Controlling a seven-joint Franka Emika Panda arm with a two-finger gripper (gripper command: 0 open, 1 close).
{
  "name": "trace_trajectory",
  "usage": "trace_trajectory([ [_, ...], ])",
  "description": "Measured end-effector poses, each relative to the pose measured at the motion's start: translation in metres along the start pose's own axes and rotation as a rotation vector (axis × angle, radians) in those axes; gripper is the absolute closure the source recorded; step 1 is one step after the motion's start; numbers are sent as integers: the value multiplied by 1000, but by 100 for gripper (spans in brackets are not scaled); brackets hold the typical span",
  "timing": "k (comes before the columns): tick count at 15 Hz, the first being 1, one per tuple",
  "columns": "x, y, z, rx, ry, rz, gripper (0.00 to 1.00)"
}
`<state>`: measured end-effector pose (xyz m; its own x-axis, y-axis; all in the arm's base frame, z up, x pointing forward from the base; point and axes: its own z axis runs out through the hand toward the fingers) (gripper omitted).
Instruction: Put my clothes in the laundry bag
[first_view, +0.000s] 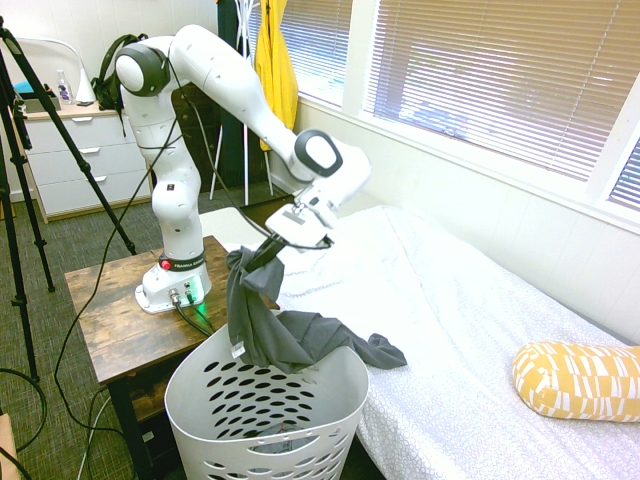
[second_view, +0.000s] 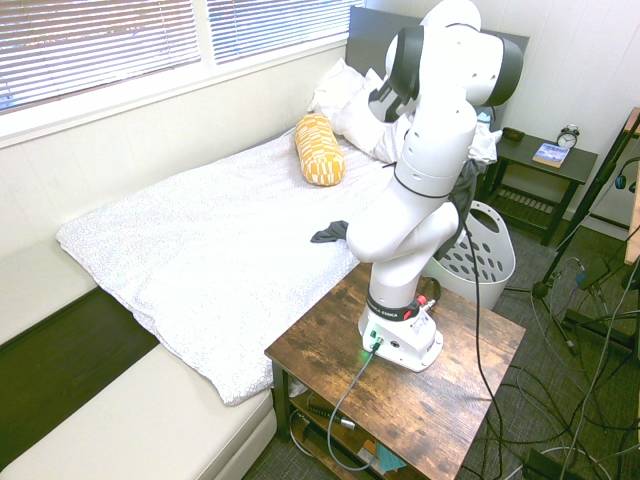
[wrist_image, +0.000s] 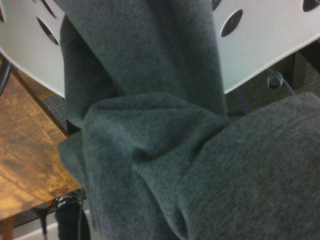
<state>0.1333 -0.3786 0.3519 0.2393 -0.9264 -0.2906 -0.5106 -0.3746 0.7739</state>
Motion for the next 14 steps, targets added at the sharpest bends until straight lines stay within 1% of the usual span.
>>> trace_trajectory([
  [2,8,-30,32,-28,50,-2,100],
  [3,15,-40,43,-41,69,-7,0],
  [7,46,-93,75,-61,126,10,0],
  [9,62,-115,89,-65,132,6,0],
  [11,75,-122,95,-70,126,7,0],
  [14,89,-121,90,-68,121,8,0],
])
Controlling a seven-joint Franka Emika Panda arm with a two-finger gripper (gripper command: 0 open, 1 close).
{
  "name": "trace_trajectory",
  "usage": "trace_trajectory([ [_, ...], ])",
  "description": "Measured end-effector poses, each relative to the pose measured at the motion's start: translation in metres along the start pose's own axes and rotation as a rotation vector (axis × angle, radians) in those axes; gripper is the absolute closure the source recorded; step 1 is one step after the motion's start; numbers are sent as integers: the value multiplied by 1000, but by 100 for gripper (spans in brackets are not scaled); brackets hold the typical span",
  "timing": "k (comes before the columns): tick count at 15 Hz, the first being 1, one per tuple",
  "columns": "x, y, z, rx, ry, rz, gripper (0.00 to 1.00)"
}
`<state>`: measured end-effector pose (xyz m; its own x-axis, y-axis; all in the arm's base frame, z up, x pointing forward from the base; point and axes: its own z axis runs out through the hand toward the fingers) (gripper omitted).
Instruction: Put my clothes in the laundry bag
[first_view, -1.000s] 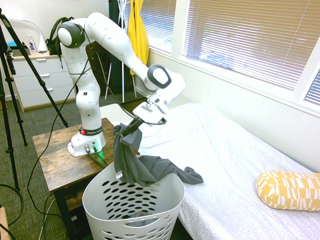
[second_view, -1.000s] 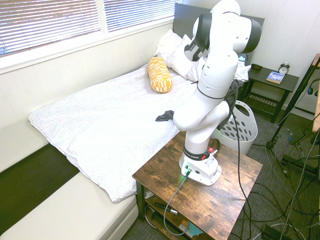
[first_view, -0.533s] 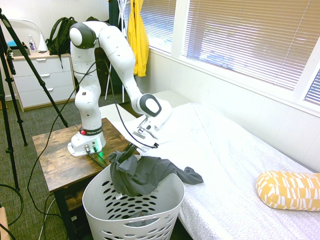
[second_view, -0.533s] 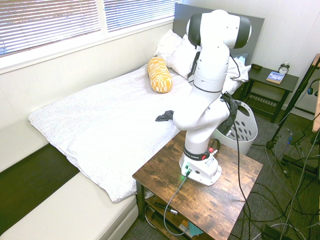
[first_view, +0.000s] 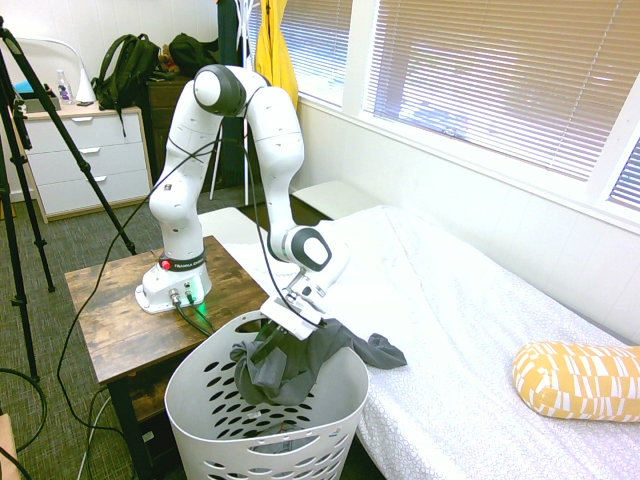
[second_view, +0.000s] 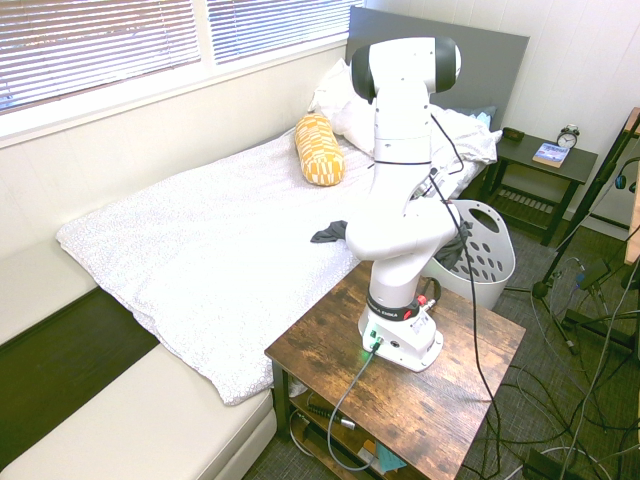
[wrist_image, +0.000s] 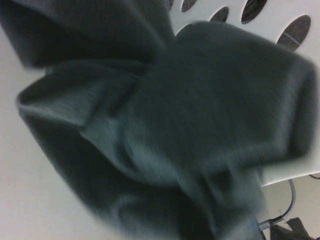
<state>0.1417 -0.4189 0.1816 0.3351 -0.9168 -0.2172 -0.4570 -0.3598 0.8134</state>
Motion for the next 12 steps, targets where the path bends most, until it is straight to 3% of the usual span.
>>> trace_trajectory([
  [3,2,0,-1,3,-2,-28,0],
  [5,8,23,-17,23,13,-31,0],
  [9,-8,73,-124,166,161,-55,0],
  [12,-59,26,-208,247,266,-171,0],
])
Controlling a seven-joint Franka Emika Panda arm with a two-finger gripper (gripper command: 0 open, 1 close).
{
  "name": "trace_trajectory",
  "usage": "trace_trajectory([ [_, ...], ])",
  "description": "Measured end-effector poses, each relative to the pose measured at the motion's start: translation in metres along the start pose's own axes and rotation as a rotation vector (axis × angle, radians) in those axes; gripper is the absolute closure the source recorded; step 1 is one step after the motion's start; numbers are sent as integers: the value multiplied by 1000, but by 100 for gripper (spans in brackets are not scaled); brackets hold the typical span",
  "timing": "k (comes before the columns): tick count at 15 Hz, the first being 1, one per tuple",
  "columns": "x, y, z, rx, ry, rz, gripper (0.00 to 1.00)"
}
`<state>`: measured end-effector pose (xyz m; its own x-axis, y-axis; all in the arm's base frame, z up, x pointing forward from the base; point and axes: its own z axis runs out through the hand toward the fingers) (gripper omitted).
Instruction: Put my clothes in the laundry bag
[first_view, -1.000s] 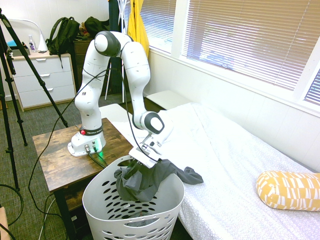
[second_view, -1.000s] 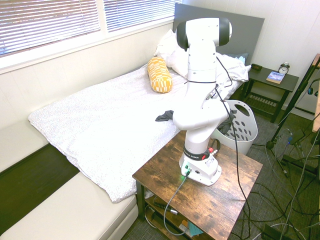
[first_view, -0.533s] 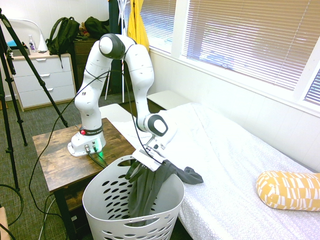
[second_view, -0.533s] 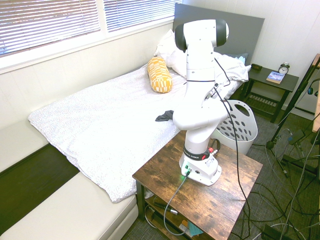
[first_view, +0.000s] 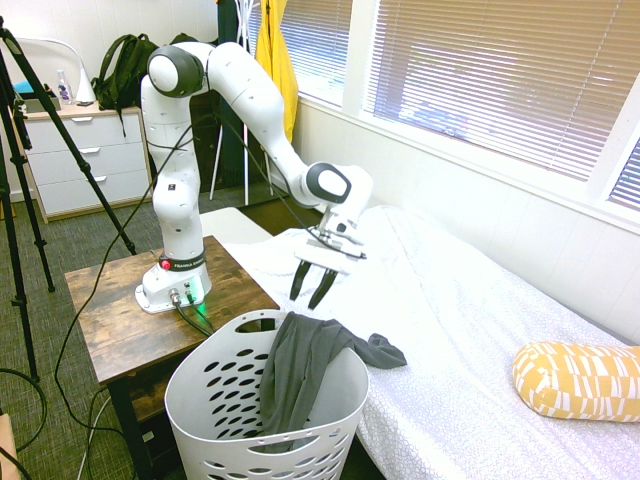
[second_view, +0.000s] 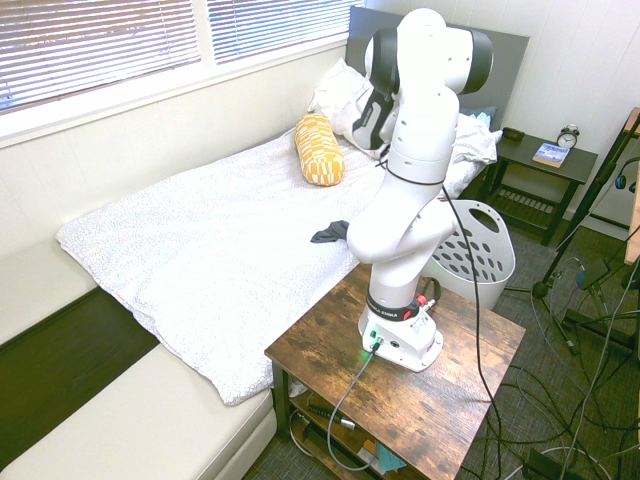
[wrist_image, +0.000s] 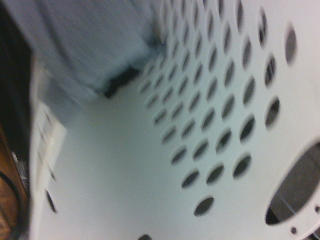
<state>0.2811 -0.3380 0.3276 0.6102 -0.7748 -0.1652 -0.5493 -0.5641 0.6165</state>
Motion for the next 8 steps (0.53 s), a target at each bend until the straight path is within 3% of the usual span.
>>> trace_trajectory([
  [3,-29,-80,-41,133,28,-72,0],
  [8,-38,-137,-21,127,102,-43,0],
])
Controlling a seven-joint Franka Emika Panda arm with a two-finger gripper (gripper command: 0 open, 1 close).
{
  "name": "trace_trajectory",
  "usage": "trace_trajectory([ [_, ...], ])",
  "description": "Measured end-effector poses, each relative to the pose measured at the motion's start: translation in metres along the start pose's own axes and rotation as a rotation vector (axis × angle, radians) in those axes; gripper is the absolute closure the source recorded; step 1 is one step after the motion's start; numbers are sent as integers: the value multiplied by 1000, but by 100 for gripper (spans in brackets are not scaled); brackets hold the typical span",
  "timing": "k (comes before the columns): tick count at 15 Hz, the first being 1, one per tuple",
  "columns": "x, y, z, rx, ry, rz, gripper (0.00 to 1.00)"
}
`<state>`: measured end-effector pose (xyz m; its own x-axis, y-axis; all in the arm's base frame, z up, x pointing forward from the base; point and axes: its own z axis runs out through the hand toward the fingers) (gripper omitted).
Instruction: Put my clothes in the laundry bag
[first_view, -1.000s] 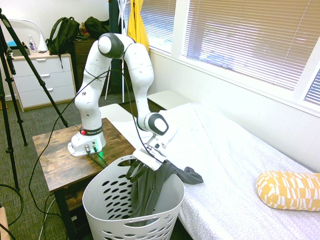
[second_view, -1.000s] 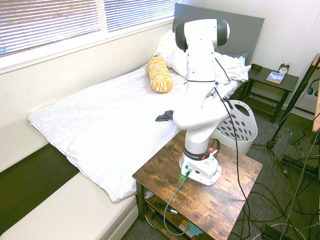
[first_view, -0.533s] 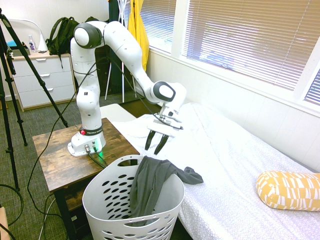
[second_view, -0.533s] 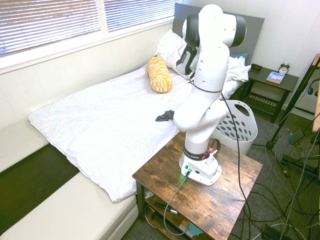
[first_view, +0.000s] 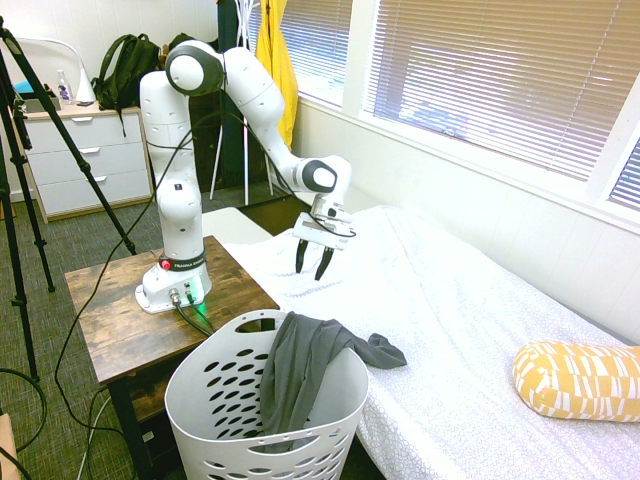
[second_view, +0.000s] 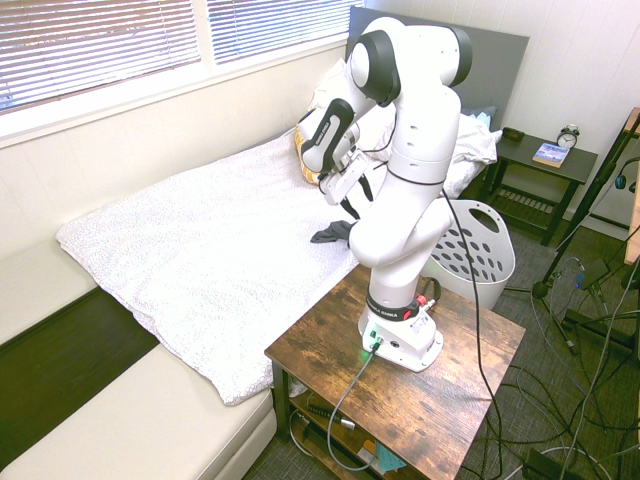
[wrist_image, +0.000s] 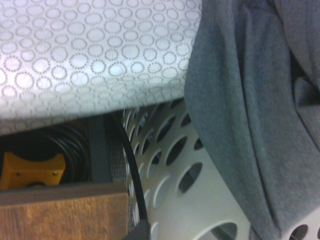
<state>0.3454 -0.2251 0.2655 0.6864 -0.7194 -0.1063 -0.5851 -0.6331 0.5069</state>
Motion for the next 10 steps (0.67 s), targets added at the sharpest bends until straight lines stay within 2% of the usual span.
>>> trace_trajectory([
  [3,-3,-33,-15,22,57,6,0],
  [6,2,-79,-14,-17,103,14,0],
  [10,58,-55,20,-102,92,80,0],
])
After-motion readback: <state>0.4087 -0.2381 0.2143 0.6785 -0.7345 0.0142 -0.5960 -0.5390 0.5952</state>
